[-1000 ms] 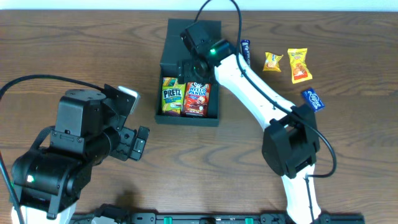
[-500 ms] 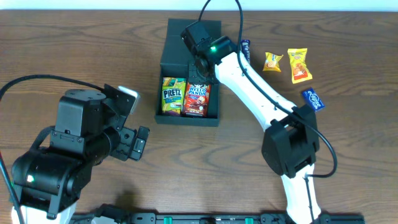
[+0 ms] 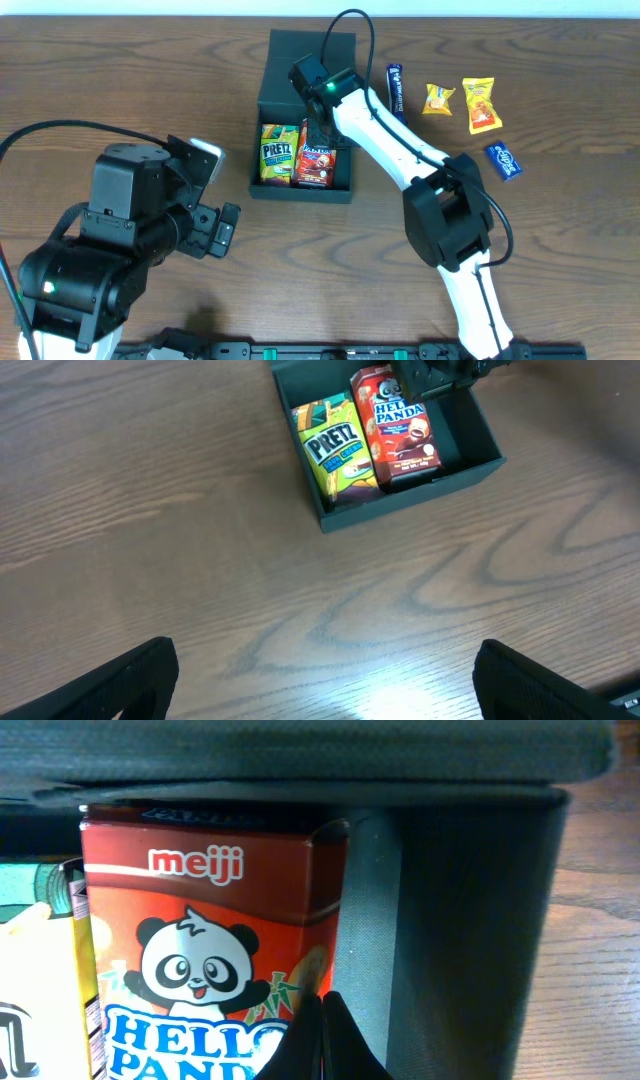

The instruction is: Pack container

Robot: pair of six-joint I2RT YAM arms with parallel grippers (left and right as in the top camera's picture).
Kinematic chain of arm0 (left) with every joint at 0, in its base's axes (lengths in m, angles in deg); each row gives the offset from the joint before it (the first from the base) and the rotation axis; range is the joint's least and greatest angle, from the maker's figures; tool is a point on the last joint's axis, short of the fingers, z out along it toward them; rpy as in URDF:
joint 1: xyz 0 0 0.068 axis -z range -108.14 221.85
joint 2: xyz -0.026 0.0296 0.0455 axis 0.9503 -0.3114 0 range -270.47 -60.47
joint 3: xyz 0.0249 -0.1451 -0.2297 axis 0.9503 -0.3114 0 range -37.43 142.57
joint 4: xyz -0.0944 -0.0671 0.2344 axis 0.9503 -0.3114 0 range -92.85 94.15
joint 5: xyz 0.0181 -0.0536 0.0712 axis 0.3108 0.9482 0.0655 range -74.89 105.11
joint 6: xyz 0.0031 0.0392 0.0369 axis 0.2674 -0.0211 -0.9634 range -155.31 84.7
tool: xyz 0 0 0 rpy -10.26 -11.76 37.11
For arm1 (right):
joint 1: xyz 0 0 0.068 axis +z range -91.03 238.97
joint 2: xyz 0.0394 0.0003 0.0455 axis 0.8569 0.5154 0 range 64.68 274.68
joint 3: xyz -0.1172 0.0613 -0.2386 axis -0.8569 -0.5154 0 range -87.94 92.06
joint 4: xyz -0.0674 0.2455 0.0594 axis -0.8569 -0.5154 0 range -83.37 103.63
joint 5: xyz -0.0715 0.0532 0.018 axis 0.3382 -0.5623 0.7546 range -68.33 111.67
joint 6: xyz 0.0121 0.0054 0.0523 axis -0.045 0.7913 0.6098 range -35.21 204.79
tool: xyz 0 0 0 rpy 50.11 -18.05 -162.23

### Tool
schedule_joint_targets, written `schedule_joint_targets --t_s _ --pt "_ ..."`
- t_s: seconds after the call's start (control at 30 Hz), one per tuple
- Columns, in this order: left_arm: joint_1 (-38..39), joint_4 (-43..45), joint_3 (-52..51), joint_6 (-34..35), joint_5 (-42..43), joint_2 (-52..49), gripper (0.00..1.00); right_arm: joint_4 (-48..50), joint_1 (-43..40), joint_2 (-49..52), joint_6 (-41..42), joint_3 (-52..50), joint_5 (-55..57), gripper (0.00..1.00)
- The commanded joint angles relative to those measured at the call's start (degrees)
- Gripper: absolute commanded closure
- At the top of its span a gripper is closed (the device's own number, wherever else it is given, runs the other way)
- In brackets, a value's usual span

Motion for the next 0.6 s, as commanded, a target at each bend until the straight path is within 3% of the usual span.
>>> schedule_joint_targets --t_s 0.0,0.47,0.57 --pt "-0.4 -0.2 -0.1 -0.8 0.7 0.1 0.05 -0.1 -0.2 0.4 1.6 -0.3 1.5 0.98" --pt "-0.4 -0.2 -0.1 -0.8 0.7 0.1 0.05 -0.1 -1.0 1.6 1.4 -0.3 1.2 0.99" --pt "-0.4 -0.2 -0.1 -0.8 0.7 0.1 0.05 1.3 -1.1 1.7 -1.7 -0.3 -0.7 0.98"
